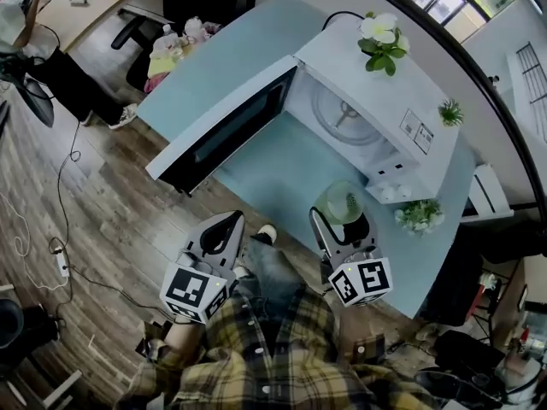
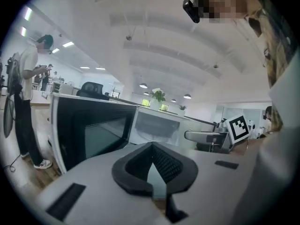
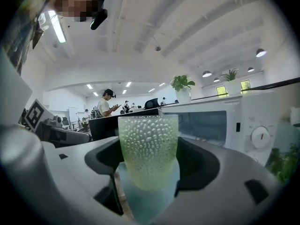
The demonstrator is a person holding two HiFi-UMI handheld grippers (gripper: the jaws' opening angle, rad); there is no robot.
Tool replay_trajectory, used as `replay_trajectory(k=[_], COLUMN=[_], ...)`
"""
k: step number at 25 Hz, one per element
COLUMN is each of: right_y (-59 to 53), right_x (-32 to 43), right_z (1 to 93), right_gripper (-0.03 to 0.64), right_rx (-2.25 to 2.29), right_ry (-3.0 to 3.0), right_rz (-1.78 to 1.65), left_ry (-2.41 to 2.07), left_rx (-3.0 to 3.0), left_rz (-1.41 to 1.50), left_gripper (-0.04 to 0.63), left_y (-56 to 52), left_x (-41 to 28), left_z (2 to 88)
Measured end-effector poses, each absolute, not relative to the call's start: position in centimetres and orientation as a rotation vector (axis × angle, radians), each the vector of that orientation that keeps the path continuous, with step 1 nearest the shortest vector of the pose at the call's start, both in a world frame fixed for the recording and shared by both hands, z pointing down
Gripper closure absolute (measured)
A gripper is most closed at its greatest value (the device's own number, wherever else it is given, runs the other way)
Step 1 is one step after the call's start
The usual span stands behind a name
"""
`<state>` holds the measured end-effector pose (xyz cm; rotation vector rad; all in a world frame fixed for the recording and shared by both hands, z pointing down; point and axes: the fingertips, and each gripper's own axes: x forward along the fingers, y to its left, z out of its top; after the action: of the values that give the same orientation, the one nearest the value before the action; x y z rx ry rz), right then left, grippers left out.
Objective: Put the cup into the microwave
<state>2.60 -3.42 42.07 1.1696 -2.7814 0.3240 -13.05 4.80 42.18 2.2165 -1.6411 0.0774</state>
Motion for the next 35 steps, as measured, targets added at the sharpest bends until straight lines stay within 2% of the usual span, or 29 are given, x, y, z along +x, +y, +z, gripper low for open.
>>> replay_trajectory(k=[13,35], right_y=[-11.9,-13.6], right_x=[4.4,8.7], right_z=[40.5,39.4], right_gripper=[0.258,0.258], right_rx=[1.281,1.612], right_ry=[-2.765,-2.607], right_rz=[0.296,0.286], left_ry=[-1.532,-1.180], left_rx=[2.363,2.567], left_rz=[0.103,0.169], left_gripper=[0.604,0.604], left_y=[-7.3,-14.1], left_x=[-10.5,-5.6], left_z=[39.9,39.4])
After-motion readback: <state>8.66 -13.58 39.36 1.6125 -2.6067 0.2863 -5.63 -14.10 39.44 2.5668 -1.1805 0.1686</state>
